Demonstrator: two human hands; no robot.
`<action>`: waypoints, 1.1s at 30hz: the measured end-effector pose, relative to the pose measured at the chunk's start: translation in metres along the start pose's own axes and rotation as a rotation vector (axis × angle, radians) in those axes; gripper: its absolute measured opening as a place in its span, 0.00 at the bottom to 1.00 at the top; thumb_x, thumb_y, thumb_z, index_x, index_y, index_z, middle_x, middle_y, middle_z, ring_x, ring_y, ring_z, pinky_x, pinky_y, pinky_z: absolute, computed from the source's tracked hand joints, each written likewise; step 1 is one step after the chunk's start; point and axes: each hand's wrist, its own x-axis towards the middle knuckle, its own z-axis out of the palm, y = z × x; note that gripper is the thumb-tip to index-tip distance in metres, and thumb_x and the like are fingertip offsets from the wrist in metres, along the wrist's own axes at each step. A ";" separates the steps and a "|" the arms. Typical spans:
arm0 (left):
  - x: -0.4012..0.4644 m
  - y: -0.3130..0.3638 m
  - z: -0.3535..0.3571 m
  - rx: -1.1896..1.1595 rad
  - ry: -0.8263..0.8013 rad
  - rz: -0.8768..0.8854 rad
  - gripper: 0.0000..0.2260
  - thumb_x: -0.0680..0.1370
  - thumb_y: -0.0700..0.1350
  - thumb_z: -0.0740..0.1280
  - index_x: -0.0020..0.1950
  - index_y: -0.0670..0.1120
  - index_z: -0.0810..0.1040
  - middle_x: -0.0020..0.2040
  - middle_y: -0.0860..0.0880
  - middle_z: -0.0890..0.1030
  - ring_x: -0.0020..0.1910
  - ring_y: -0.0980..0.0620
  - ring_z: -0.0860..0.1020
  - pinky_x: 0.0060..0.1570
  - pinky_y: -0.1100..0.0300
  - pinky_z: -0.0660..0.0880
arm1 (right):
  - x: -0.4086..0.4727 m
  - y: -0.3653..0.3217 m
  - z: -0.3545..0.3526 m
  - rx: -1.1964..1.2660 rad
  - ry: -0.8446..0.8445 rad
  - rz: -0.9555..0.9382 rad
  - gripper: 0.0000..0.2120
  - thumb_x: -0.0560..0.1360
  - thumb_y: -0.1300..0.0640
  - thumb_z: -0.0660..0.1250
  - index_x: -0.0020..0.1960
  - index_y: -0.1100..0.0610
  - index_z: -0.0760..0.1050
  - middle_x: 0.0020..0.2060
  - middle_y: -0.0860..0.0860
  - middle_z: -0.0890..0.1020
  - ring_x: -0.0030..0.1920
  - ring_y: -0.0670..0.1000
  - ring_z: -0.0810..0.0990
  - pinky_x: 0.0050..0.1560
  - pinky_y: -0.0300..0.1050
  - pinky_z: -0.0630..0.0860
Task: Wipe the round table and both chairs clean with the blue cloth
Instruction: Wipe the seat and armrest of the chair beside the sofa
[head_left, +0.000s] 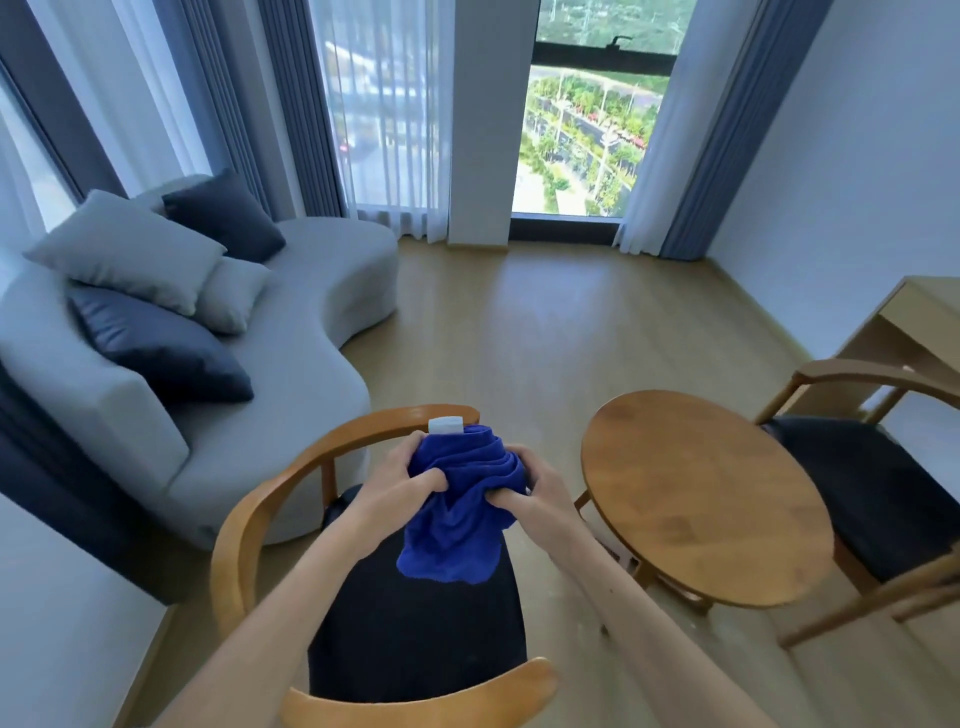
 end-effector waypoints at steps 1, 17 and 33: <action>-0.002 0.002 0.001 0.010 0.005 0.004 0.10 0.75 0.35 0.65 0.53 0.47 0.74 0.48 0.45 0.81 0.49 0.46 0.79 0.50 0.55 0.77 | -0.002 0.000 -0.001 -0.008 -0.005 -0.001 0.17 0.74 0.67 0.69 0.59 0.51 0.72 0.51 0.47 0.81 0.47 0.39 0.80 0.45 0.34 0.76; -0.013 0.028 -0.022 0.091 0.110 0.028 0.08 0.77 0.40 0.65 0.54 0.50 0.71 0.48 0.48 0.80 0.47 0.50 0.79 0.43 0.60 0.75 | 0.003 -0.032 0.013 -0.372 0.245 -0.120 0.18 0.76 0.55 0.69 0.64 0.48 0.70 0.50 0.44 0.76 0.48 0.46 0.77 0.47 0.36 0.77; -0.027 0.033 -0.056 -0.238 -0.135 0.026 0.23 0.65 0.42 0.64 0.61 0.47 0.72 0.56 0.45 0.80 0.51 0.51 0.80 0.50 0.58 0.77 | 0.009 -0.066 0.058 -0.105 0.012 -0.135 0.26 0.72 0.64 0.70 0.65 0.44 0.69 0.57 0.53 0.78 0.54 0.50 0.80 0.54 0.49 0.80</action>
